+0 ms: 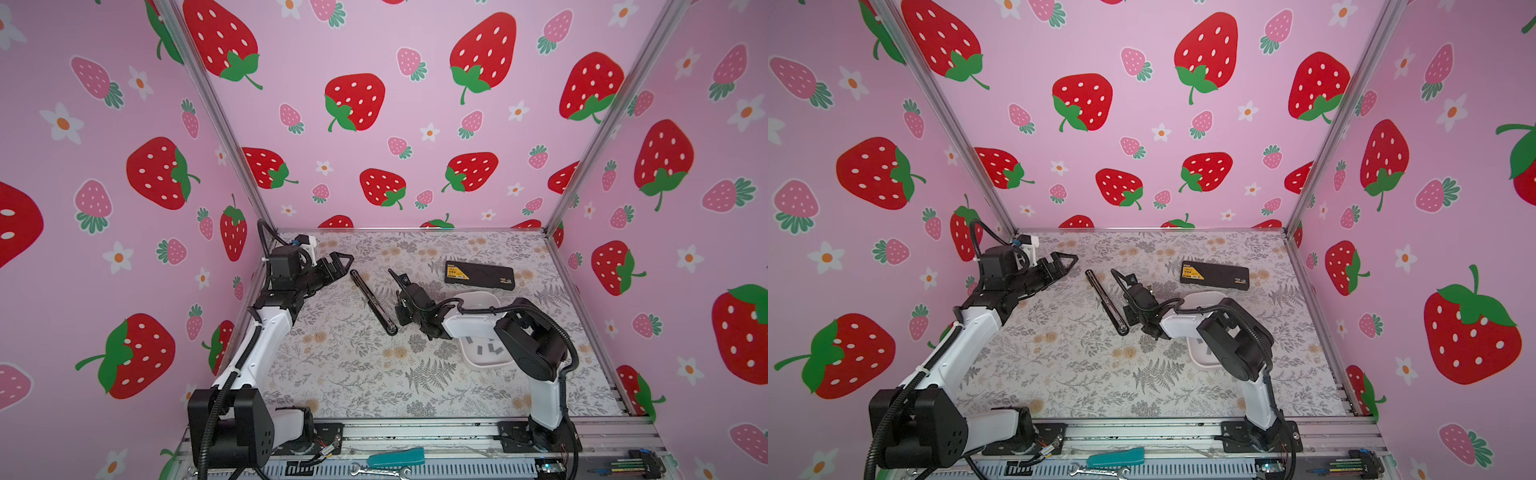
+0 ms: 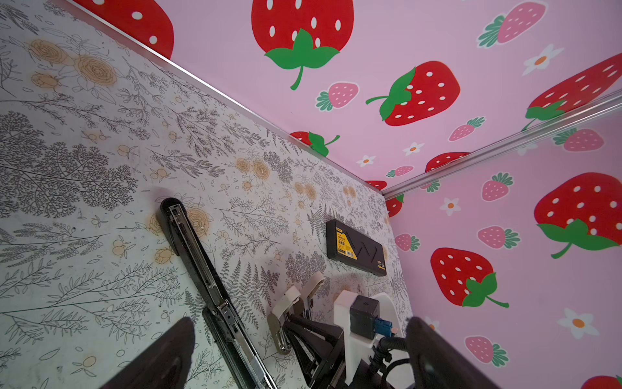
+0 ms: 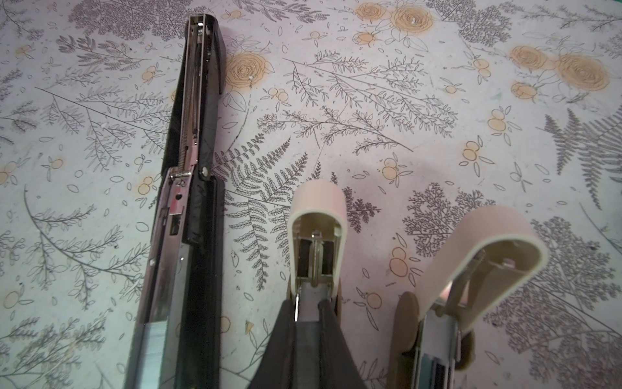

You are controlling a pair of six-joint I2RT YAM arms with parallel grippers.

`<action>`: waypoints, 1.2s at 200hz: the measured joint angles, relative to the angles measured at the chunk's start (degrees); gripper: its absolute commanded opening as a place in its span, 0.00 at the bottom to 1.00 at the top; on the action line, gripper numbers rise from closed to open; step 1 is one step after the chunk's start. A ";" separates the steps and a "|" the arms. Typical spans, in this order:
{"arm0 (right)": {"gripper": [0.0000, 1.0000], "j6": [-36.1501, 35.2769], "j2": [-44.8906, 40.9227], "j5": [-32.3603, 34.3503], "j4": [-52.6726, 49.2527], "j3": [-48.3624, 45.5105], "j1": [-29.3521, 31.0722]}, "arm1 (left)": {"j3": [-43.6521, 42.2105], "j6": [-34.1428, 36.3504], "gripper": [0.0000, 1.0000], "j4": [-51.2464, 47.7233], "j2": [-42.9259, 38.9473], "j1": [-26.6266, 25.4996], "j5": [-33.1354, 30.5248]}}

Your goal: Load the staples into the stapler

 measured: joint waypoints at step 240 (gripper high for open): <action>0.08 0.00 -2.78 1.77 3.89 -5.90 1.01 | 0.00 0.00 0.99 0.00 0.00 0.00 0.00</action>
